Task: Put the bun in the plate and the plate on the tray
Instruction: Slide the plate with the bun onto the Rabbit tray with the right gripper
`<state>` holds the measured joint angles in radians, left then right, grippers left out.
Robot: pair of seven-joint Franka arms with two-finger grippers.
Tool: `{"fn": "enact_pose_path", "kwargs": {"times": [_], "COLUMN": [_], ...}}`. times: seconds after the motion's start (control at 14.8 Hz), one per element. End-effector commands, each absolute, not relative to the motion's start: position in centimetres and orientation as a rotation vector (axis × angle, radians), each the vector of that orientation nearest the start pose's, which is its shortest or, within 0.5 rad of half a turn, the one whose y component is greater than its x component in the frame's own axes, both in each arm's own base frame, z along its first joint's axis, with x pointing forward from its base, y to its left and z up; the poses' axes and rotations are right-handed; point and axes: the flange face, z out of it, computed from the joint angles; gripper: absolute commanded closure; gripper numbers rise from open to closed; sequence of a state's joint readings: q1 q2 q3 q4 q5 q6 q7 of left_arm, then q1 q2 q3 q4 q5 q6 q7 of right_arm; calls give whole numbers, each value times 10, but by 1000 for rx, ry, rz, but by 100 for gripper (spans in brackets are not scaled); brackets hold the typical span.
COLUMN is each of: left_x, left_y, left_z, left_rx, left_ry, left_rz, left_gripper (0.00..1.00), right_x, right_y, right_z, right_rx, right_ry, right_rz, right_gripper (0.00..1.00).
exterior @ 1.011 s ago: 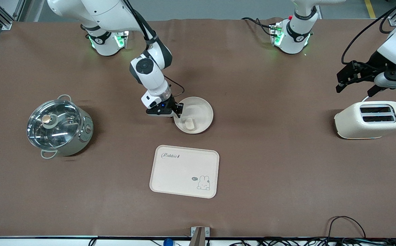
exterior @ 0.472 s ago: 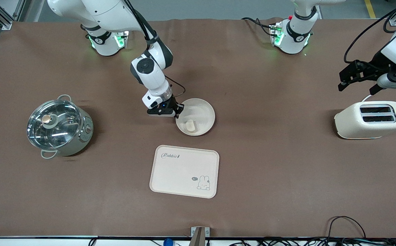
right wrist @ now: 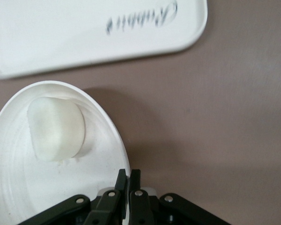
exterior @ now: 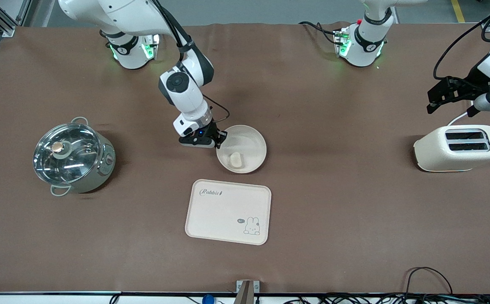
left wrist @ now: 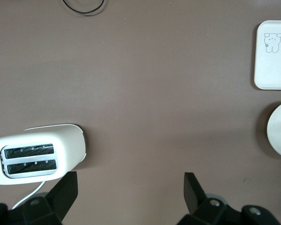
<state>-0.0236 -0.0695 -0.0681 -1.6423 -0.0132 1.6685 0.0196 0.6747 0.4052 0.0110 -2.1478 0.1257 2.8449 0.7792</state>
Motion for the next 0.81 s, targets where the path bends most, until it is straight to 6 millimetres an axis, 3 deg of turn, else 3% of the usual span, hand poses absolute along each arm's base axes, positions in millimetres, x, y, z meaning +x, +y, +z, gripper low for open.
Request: {"fn": "enact_pose_path", "kwargs": {"times": [0.0, 0.07, 0.4, 0.47, 0.74], "left_x": [542, 542, 546, 546, 546], "left_y": [-51, -51, -52, -51, -53], "left_z": [643, 643, 636, 636, 636], "left_rx": [-3127, -3127, -3133, -3132, -3134], "left_ry": [178, 178, 178, 178, 178], "left_rz": [-142, -142, -123, -123, -125], "left_gripper": [0, 0, 0, 0, 0], "right_x": [507, 526, 619, 630, 667], "right_y": [377, 382, 364, 361, 316], "right_z": [278, 271, 274, 276, 253], "right_rx": [-2816, -2806, -2794, -2828, -2861], "right_ry": [370, 386, 472, 443, 444], "right_rz": [-306, -316, -348, -330, -333], "right_gripper": [99, 99, 100, 99, 100]}}
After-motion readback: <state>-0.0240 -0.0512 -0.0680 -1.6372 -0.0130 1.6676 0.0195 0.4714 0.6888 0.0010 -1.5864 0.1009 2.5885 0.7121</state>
